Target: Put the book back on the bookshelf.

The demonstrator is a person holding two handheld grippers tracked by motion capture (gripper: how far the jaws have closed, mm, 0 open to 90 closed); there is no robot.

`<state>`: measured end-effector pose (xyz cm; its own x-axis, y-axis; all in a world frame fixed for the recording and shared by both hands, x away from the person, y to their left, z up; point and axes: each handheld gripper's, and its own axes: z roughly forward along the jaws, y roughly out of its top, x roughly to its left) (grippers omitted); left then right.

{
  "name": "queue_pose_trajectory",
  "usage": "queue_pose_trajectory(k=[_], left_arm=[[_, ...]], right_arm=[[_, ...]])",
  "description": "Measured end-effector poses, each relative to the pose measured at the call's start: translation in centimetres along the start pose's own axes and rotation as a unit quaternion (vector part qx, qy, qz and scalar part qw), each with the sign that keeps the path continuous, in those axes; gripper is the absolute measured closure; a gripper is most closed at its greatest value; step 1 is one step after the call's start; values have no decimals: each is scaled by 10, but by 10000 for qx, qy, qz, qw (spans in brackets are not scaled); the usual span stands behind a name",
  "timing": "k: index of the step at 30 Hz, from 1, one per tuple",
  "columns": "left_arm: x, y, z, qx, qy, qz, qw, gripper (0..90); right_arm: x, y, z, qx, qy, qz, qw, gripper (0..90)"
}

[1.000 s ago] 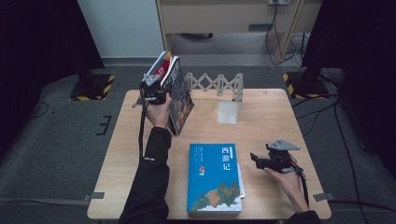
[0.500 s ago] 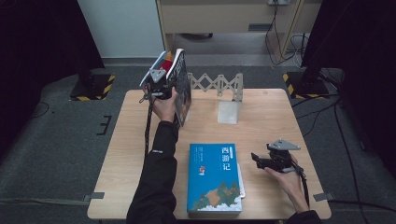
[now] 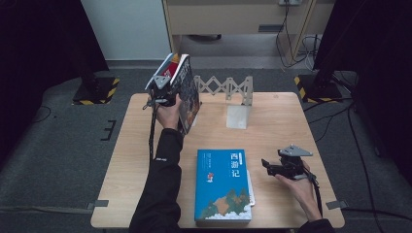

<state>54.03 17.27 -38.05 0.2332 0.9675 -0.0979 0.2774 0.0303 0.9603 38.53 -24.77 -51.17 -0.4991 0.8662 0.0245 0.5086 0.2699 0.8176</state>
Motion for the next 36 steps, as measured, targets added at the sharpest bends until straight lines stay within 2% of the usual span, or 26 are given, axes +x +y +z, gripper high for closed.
queue_pose_trajectory(k=[7, 11, 19, 23, 25, 28, 36], left_arm=[[4, -1, -4, 162, 150, 163, 9996, 777], [11, -3, -8, 240, 177, 38, 9995, 773], [10, -6, -15, 278, 191, 122, 9994, 754], [11, -9, -22, 293, 165, 45, 9994, 723], [10, -10, -26, 296, 188, 105, 9993, 709], [11, -12, -32, 290, 229, 49, 9993, 673], [13, -20, -45, 373, 235, 184, 9989, 580]], right_arm=[[1, 1, 0, -21, 16, -28, 10000, 207], [2, 1, 0, -26, 11, -35, 10000, 207], [3, 2, 0, -47, 19, -57, 10000, 207], [2, 3, -1, -83, 16, -20, 10000, 207], [3, 4, -1, -89, 26, -5, 10000, 206], [3, 5, 0, -102, 37, -39, 9999, 206], [4, 6, 0, -106, 59, -17, 9999, 203]])
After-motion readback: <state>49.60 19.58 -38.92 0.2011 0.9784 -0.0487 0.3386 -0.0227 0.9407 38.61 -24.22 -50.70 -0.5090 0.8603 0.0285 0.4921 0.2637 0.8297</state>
